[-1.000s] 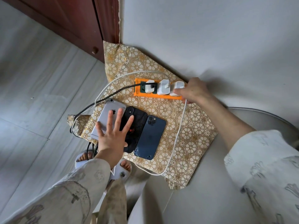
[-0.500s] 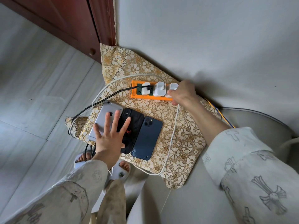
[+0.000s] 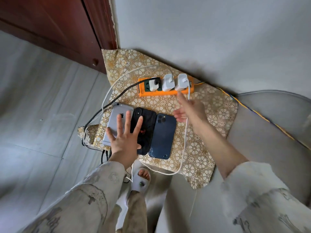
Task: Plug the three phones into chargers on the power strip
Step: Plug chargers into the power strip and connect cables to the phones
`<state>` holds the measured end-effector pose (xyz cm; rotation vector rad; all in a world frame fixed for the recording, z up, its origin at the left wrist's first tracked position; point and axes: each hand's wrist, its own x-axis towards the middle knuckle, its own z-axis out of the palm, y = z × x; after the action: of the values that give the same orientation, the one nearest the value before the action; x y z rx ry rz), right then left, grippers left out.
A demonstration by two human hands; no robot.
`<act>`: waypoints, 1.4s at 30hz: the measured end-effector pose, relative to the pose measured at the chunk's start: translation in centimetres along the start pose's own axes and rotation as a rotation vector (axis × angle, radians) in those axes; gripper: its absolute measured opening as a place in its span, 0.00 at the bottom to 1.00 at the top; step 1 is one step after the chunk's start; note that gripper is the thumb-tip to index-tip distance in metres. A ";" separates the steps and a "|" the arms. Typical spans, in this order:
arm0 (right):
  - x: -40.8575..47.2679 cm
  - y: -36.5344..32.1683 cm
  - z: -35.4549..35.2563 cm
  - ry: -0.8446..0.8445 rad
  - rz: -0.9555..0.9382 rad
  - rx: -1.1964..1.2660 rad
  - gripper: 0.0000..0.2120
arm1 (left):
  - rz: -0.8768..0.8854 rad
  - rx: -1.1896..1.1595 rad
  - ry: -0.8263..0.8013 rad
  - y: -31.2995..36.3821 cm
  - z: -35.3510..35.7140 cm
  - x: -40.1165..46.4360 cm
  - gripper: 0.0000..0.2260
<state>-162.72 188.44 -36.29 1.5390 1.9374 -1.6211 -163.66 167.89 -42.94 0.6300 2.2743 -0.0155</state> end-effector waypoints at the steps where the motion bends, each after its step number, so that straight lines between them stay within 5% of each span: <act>1: -1.4 1.8 0.0 -0.062 0.036 0.104 0.18 | 0.007 0.004 -0.001 0.0 -0.1 0.0 0.45; 4: -5.2 7.7 0.7 -0.139 0.095 0.197 0.13 | 0.022 0.010 0.004 0.1 -0.4 -0.1 0.43; 8: -9.3 13.8 2.3 -0.040 0.157 0.226 0.08 | 0.060 0.023 0.026 -0.1 -0.6 -0.5 0.40; 12: -11.9 16.3 3.5 -0.054 0.110 0.009 0.11 | 0.133 0.060 0.058 -1.0 -0.2 -2.2 0.31; 18: -14.1 12.7 2.6 -0.061 0.073 0.083 0.11 | 0.330 -0.290 0.174 -1.2 1.2 -8.8 0.22; 23: -18.2 8.2 -0.8 -0.032 0.039 0.426 0.07 | 0.405 -0.490 -0.240 0.4 0.6 -14.3 0.19; 27: -21.8 5.0 -4.5 -0.036 -0.016 0.554 0.08 | 0.361 -0.584 -0.177 2.2 -2.4 -17.6 0.09; 36: -30.7 3.0 -7.3 -0.236 -0.120 0.272 0.15 | 0.131 -1.376 -0.015 7.2 -15.2 -24.2 0.08; 39: -33.4 2.4 -7.0 -0.369 -0.191 0.085 0.19 | 0.144 -1.632 -0.073 8.5 -20.0 -26.0 0.10; 42: -34.6 1.7 -7.9 -0.300 -0.238 0.023 0.14 | 0.180 -1.779 -0.128 9.2 -24.3 -27.2 0.11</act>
<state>-142.46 174.67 -10.54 1.0276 1.9955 -1.8481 -159.99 168.92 -5.52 -0.1746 1.2703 1.7159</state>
